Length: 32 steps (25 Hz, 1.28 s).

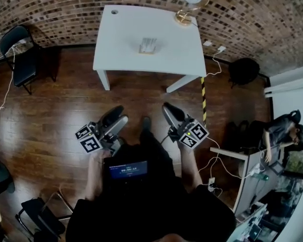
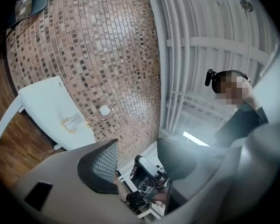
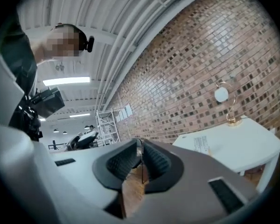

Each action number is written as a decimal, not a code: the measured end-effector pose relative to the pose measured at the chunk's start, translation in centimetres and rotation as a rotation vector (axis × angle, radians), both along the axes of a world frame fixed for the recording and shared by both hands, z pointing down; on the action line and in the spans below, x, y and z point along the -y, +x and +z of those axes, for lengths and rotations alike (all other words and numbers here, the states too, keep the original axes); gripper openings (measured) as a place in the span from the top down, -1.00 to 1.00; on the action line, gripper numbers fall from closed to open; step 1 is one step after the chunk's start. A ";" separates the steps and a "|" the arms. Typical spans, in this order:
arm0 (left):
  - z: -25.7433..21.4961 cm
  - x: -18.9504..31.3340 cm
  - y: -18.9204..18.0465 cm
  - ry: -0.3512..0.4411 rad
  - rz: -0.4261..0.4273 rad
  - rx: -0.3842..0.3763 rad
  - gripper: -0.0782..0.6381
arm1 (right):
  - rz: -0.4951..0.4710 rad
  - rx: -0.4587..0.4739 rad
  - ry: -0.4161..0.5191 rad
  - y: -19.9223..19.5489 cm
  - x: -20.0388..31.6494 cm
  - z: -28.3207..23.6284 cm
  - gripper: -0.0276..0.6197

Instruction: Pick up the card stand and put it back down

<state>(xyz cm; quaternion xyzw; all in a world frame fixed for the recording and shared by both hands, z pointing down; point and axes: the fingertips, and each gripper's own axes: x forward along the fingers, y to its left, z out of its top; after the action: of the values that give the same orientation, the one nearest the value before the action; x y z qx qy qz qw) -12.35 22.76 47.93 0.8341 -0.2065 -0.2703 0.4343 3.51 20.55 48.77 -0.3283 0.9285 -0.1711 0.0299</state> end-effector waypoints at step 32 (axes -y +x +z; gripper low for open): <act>-2.7 -11.2 17.1 -0.002 -0.076 0.160 0.07 | -0.307 0.111 0.028 10.5 -13.5 -3.2 0.75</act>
<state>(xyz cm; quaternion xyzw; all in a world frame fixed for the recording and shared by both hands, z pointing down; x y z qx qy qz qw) 4.79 33.96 45.20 0.8441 -0.2724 -0.2190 0.4066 14.02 34.06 45.54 -0.1721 0.9670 -0.1785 0.0593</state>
